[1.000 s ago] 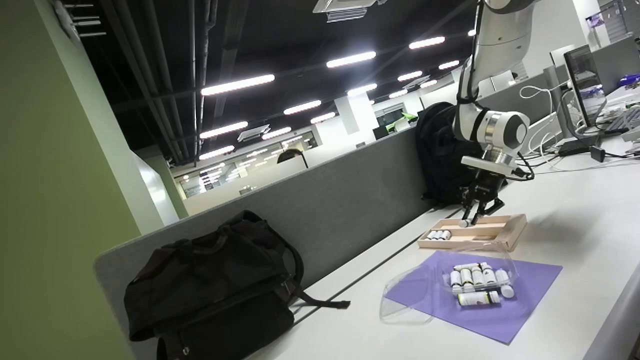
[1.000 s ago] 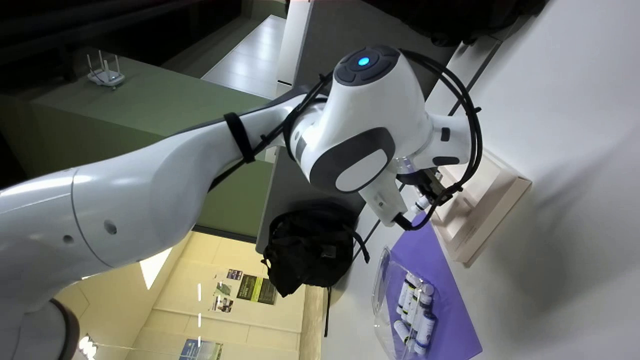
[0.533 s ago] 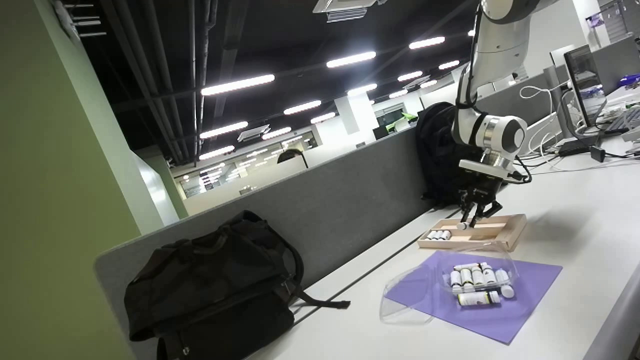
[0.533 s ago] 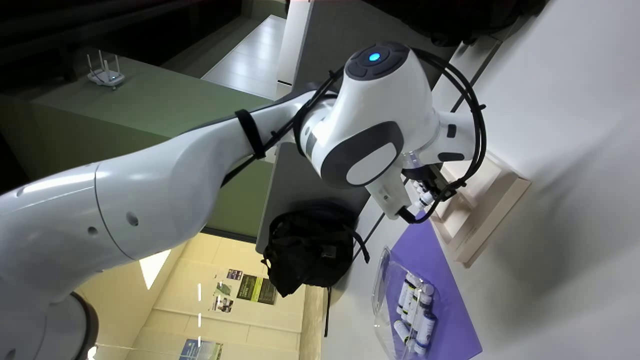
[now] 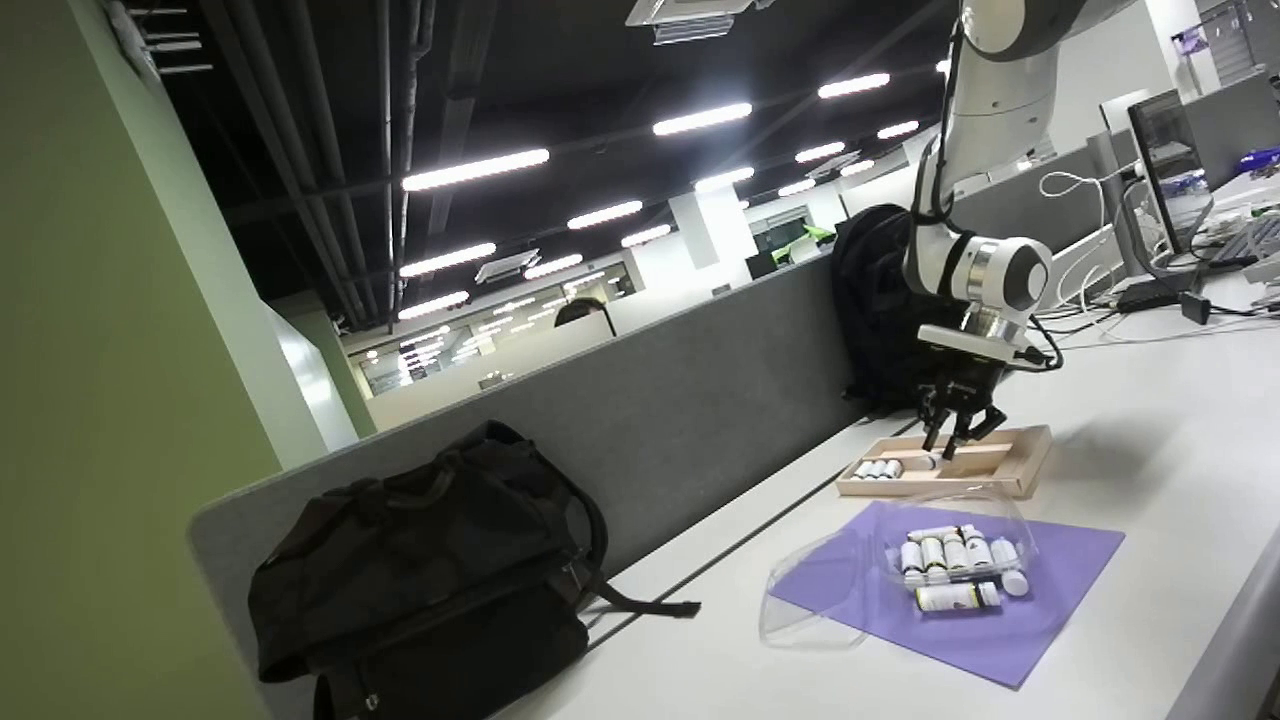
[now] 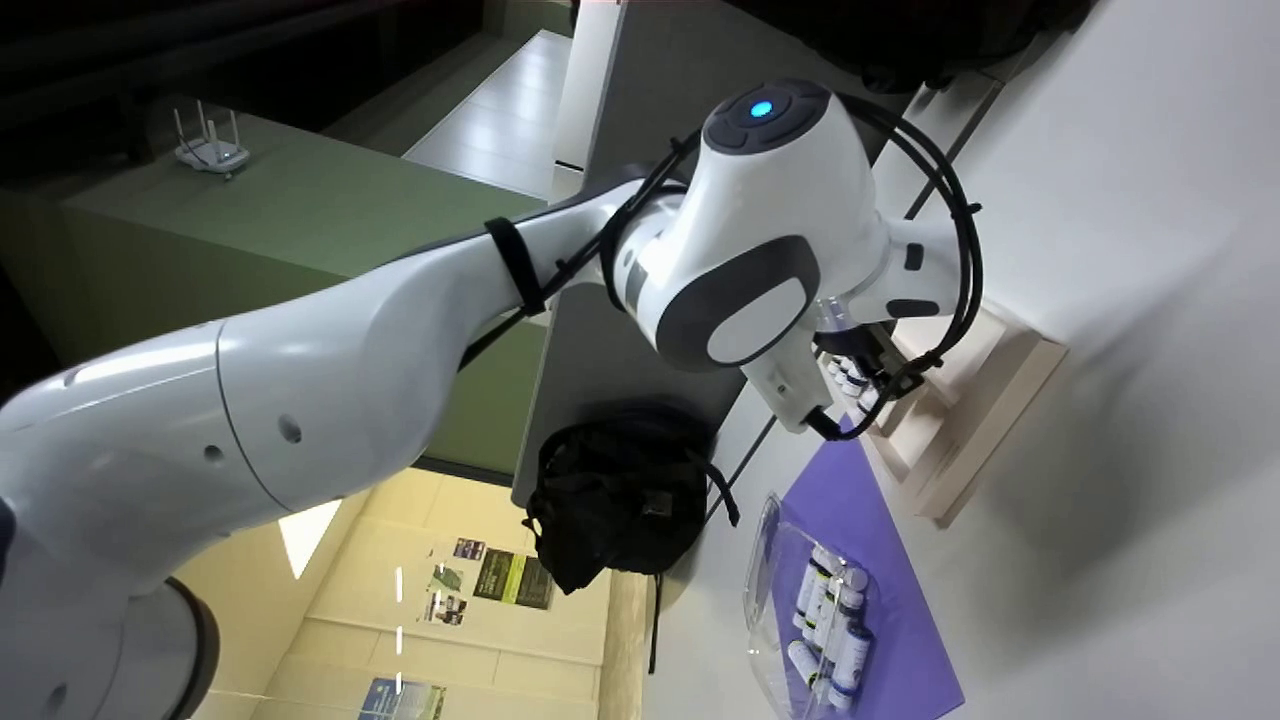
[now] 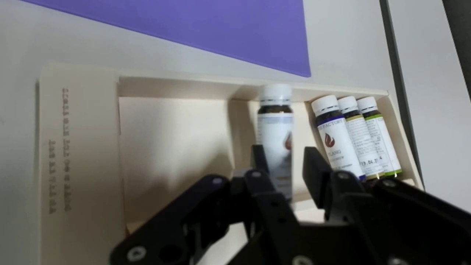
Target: Remove one bottle and put it in the wooden box
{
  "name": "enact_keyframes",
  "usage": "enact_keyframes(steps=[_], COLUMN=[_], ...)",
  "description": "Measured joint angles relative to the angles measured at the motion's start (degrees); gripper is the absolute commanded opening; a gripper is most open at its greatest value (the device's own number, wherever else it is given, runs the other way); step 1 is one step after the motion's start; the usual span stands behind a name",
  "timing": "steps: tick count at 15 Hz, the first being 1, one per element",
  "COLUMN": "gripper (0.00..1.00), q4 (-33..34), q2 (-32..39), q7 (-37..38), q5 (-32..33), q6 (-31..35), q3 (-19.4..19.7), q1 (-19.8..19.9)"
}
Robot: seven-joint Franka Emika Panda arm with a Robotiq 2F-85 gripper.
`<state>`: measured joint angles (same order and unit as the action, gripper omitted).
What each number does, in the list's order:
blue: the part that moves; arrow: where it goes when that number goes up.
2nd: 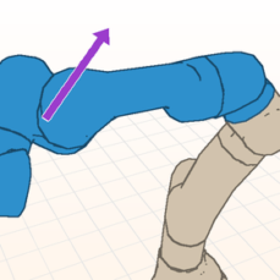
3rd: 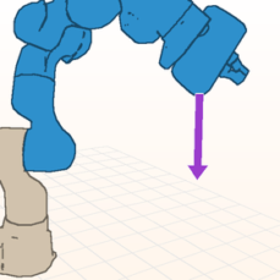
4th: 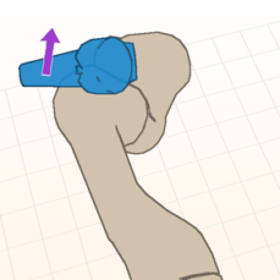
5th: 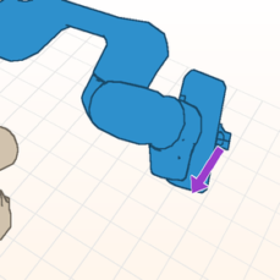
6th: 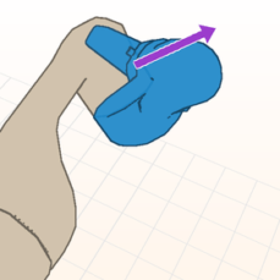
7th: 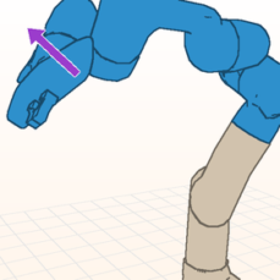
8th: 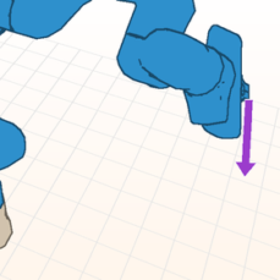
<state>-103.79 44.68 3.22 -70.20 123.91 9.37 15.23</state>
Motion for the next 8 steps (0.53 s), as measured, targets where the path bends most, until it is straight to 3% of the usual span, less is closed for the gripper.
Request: enact_keyframes(steps=[4,5,8], gripper=[0.95,0.78,0.95], q4=[-0.35,-0.93,-3.53], q2=[-1.89,-3.22,-7.58], q7=[-0.44,-0.65,-0.75], q5=[1.86,2.66,5.15], q6=[-0.02,-0.03,-0.21], q3=[0.02,0.05,0.24], q1=[-0.19,-0.28,-0.68])
